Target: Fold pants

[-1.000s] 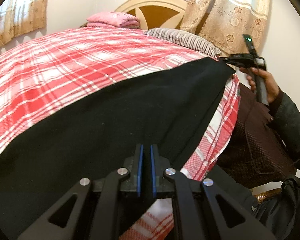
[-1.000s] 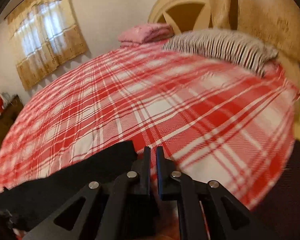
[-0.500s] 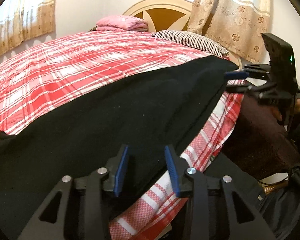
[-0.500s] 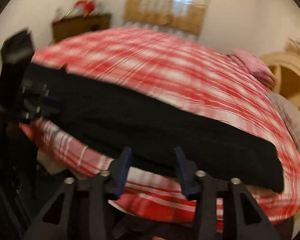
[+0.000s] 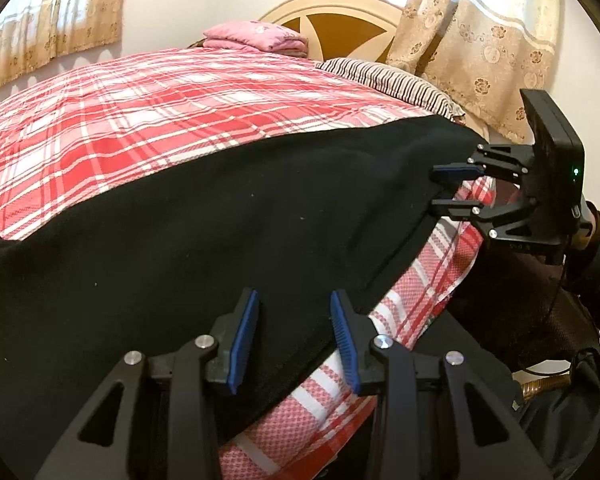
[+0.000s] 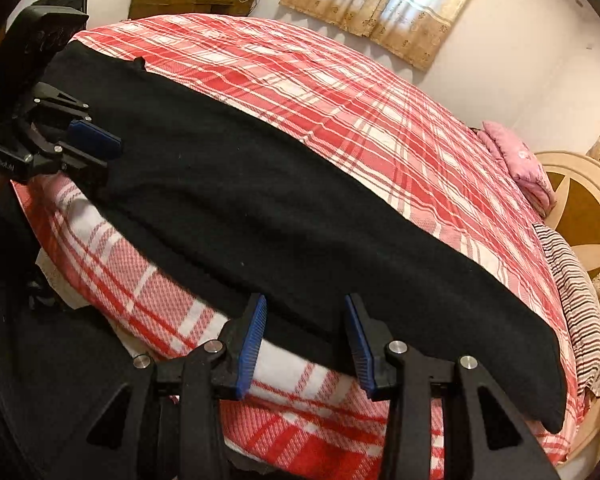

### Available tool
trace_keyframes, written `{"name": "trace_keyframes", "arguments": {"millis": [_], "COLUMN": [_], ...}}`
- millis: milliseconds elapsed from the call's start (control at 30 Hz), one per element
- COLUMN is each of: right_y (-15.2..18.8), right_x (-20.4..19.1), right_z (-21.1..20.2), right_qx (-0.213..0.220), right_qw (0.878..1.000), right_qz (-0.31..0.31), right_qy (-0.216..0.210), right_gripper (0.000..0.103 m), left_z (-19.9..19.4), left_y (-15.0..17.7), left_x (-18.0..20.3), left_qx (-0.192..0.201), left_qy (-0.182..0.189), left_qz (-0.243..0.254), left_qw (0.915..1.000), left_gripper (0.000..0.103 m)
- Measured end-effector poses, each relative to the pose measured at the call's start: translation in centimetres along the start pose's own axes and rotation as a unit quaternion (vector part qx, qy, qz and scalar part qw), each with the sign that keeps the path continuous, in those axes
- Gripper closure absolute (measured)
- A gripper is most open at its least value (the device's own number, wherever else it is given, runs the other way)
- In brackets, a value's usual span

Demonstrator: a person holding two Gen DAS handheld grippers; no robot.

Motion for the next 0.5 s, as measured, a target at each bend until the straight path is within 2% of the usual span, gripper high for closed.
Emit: {"name": "trace_keyframes", "arguments": {"millis": [33,67,133,167,333,500], "right_y": [0.0,0.1,0.0,0.0,0.2,1.6], "right_x": [-0.2,-0.4,-0.7,-0.8,-1.1,-1.3], "right_z": [0.2,0.4,0.2,-0.2,-2.1,-1.4], "right_qx": [-0.001,-0.001,0.006,0.009,0.017,0.008], "right_qw": [1.0,1.0,1.0,1.0,1.0,1.0], "right_qz": [-0.003,-0.002,-0.005,-0.01,-0.008,0.007], "right_qy": [-0.002,-0.007,-0.011,-0.011,-0.019,-0.021], "right_gripper": [0.07,0.081,0.091,0.099,0.1,0.101], "left_z": [0.0,0.0,-0.2,-0.3,-0.8,-0.6], "left_y": [0.0,0.0,0.1,0.1,0.0,0.0], "left_x": [0.0,-0.1,-0.2,-0.3,-1.0,-1.2], "left_qx": [0.0,-0.001,0.0,0.001,0.006,0.005], "left_qy": [0.0,0.0,0.001,0.001,-0.003,-0.001], "left_qz": [-0.001,-0.002,-0.005,-0.006,-0.019,-0.03], "left_qw": [1.0,1.0,1.0,1.0,0.9998,0.9995], "left_gripper": [0.063,0.063,0.063,0.063,0.063,0.063]}}
Point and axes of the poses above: each gripper's, at about its wrist camera, not at the fingertips, and z roughly the way its jaws point, x to its right, y to its underside, the point moved 3 cm from there along z, roughly the way its jaws point, and after that the axes turned 14 degrees about x, right-handed, at the moved point
